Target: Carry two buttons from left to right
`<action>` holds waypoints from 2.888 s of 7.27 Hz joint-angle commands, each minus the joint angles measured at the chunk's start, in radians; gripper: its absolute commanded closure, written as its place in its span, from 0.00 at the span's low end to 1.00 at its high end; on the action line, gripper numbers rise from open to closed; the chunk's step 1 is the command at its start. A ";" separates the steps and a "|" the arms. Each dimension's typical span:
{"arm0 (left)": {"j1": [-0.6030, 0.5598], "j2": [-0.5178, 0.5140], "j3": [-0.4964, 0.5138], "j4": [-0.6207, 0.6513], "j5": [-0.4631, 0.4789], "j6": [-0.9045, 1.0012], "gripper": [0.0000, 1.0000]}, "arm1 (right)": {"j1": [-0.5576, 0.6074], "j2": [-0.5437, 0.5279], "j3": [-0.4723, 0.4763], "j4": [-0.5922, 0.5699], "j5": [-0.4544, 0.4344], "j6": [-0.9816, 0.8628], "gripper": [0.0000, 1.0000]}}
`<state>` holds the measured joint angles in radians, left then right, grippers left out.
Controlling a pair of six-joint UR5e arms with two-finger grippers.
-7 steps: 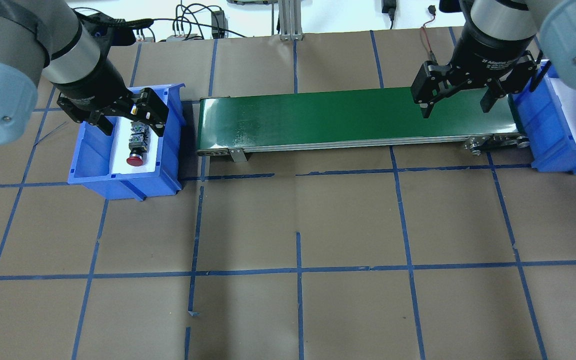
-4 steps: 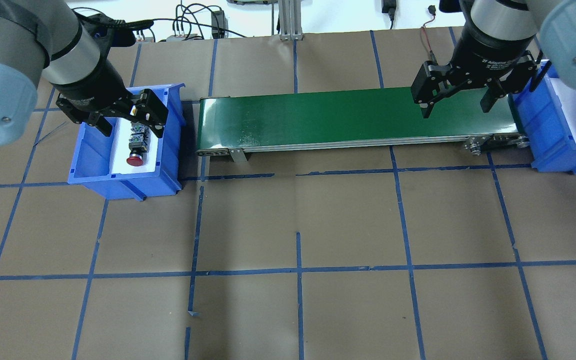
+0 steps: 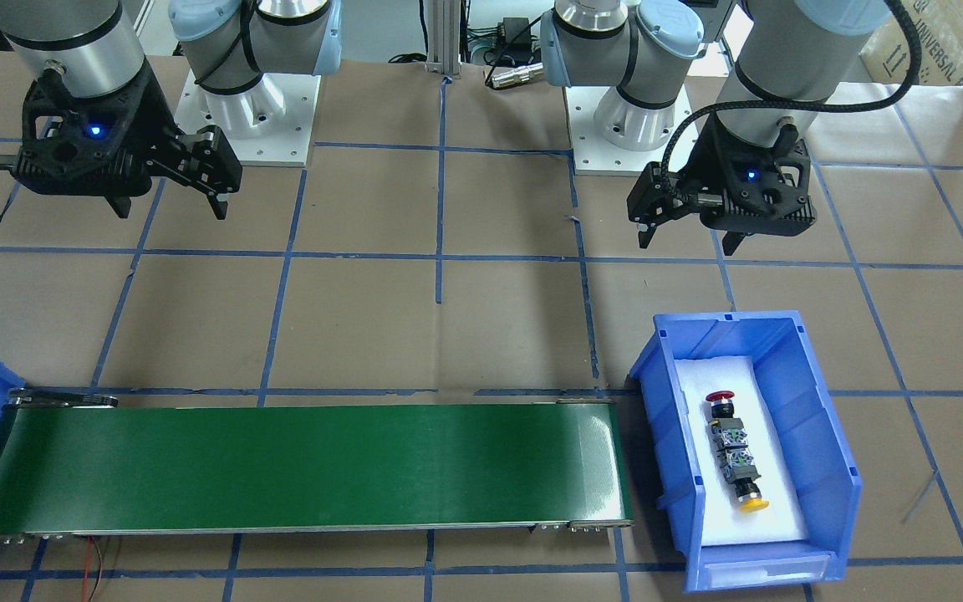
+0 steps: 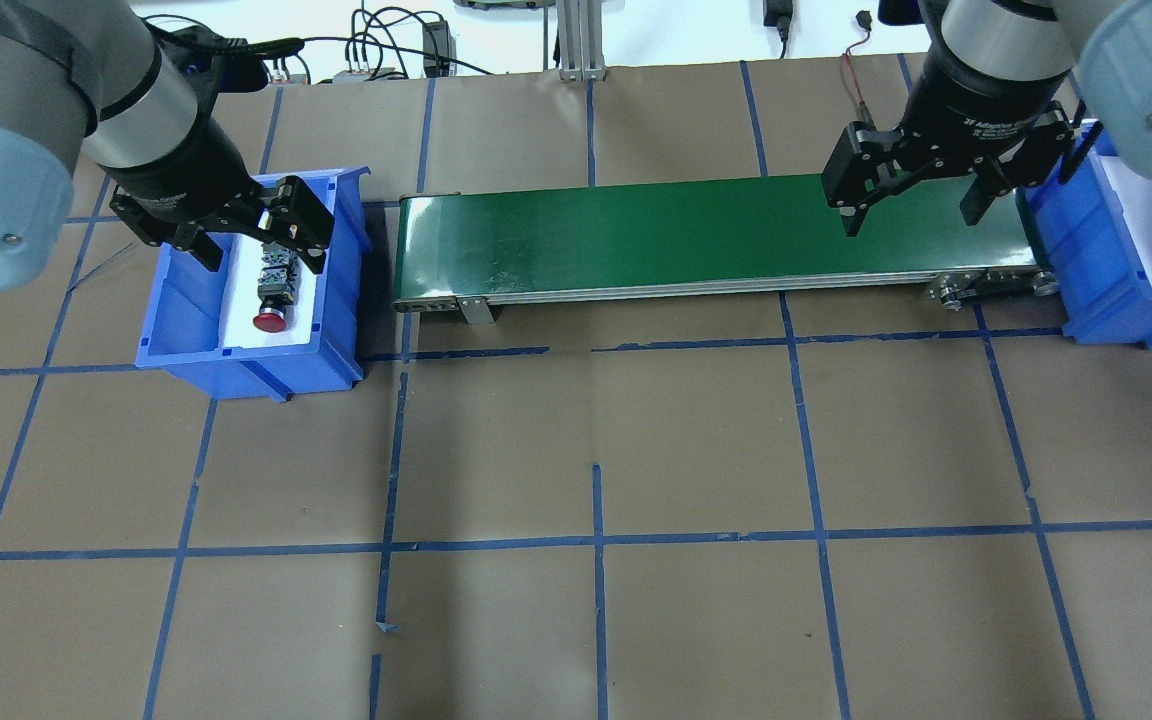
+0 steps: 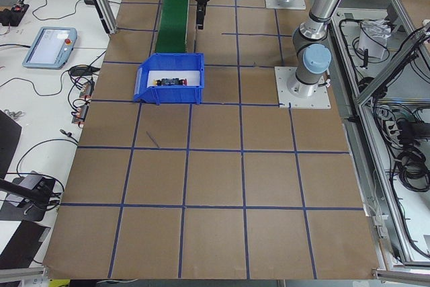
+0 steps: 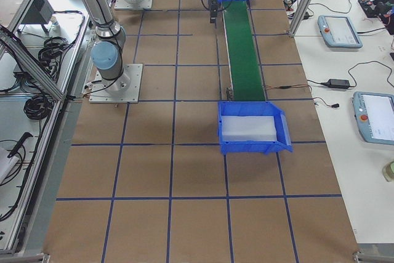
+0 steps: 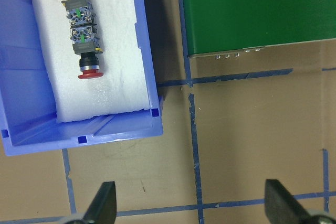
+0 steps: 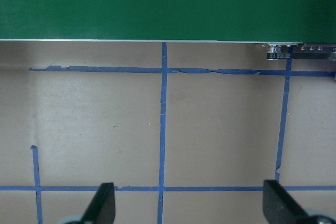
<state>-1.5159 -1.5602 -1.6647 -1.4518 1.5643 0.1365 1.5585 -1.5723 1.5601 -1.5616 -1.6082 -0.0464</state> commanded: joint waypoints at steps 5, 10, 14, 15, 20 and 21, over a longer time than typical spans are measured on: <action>-0.004 0.017 -0.003 0.002 -0.012 0.035 0.00 | 0.000 0.000 0.000 0.000 0.001 -0.001 0.00; 0.002 0.018 -0.004 0.007 -0.012 0.151 0.00 | 0.000 0.000 0.000 0.000 -0.001 -0.001 0.00; 0.088 -0.001 -0.001 0.018 -0.027 0.149 0.00 | 0.000 0.000 0.000 0.000 -0.001 0.002 0.00; 0.097 -0.024 0.011 0.021 -0.020 0.129 0.00 | 0.000 0.000 0.000 0.000 0.001 0.000 0.00; 0.170 -0.337 0.311 -0.011 -0.020 0.120 0.00 | 0.000 0.000 0.000 -0.002 0.001 0.003 0.00; 0.172 -0.381 0.318 -0.001 -0.020 0.114 0.01 | 0.000 0.002 0.000 -0.002 -0.001 0.006 0.00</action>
<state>-1.3526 -1.8779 -1.3835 -1.4552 1.5443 0.2548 1.5585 -1.5720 1.5601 -1.5629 -1.6080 -0.0429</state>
